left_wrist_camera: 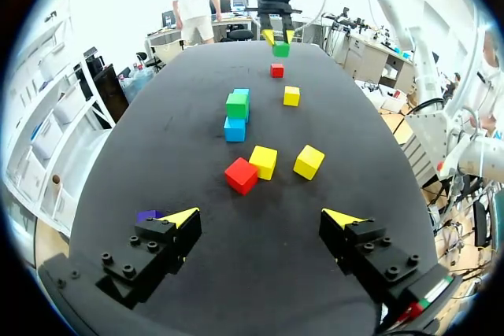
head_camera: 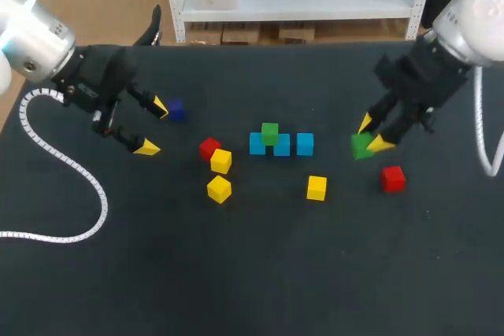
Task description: Place the blue cubes, place green cubes on the blue cubes, place the yellow cubes on the green cubes, then place the red cubes on the yellow cubes, and place purple cube on the red cubes.
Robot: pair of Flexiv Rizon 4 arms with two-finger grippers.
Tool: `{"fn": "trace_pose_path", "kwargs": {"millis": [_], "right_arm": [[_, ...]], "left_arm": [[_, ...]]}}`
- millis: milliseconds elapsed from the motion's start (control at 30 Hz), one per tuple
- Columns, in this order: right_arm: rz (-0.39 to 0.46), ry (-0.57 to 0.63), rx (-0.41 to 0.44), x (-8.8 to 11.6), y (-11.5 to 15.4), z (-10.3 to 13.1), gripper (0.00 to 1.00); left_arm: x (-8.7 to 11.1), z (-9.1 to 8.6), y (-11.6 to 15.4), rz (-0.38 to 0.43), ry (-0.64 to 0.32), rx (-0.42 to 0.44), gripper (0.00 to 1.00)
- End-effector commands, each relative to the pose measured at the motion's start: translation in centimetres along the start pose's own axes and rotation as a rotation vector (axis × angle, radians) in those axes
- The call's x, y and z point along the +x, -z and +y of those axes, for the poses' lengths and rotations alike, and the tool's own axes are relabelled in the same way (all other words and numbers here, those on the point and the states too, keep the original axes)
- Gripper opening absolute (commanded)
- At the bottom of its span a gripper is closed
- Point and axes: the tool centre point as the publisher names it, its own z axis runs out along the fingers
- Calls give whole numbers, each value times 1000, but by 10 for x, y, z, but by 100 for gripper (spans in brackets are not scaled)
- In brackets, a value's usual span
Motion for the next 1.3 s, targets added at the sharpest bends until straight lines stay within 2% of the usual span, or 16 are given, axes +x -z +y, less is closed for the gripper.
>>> {"fn": "trace_pose_path", "kwargs": {"millis": [33,233,500,667,967,1300], "right_arm": [[67,-72,167,-6,15,3,0],[108,-132,240,-11,16,-17,0],[64,-187,282,-22,2,-41,0],[17,-177,258,-32,-16,-55,0],[10,-189,254,-42,-41,-82,0],[-6,-235,246,-47,-71,-95,0]], "left_arm": [[1,1,-1,-3,-4,1,100],[1,1,-1,-3,-4,1,100],[1,1,-1,-3,-4,1,100],[1,1,-1,-3,-4,1,100],[1,1,-1,-3,-4,1,100],[1,1,-1,-3,-4,1,100]]}}
